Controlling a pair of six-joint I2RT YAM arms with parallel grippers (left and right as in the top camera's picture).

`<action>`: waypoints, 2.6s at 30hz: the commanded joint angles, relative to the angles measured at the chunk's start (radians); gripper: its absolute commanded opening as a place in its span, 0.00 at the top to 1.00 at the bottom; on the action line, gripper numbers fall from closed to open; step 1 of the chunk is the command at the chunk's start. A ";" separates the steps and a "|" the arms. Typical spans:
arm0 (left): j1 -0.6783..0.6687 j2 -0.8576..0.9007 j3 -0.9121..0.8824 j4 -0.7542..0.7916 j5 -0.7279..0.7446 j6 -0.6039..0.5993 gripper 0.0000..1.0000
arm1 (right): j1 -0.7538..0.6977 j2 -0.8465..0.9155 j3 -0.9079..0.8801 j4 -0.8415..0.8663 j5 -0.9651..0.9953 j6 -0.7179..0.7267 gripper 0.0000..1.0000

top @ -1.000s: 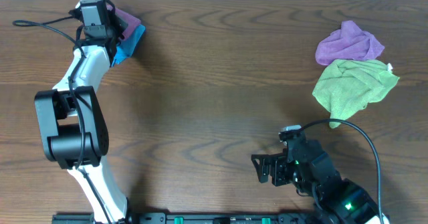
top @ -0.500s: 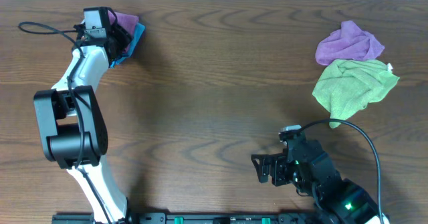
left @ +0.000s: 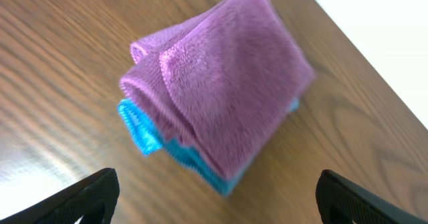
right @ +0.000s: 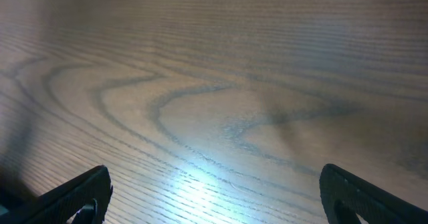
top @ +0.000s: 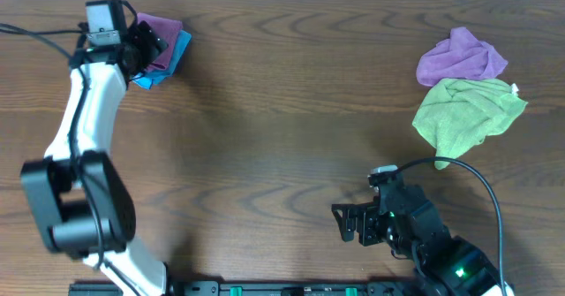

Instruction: Fold the cloth

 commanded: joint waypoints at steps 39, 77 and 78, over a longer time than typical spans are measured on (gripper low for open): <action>0.008 -1.117 -0.298 -0.636 0.098 0.400 0.05 | -0.008 -0.005 -0.001 -0.001 0.000 0.011 0.01; -0.076 -1.843 -1.230 -0.271 0.078 0.642 0.05 | -0.008 -0.005 -0.001 -0.001 0.000 0.011 0.01; -0.076 -1.843 -1.238 -0.271 0.075 0.642 0.05 | -0.008 -0.005 -0.001 -0.001 0.000 0.011 0.01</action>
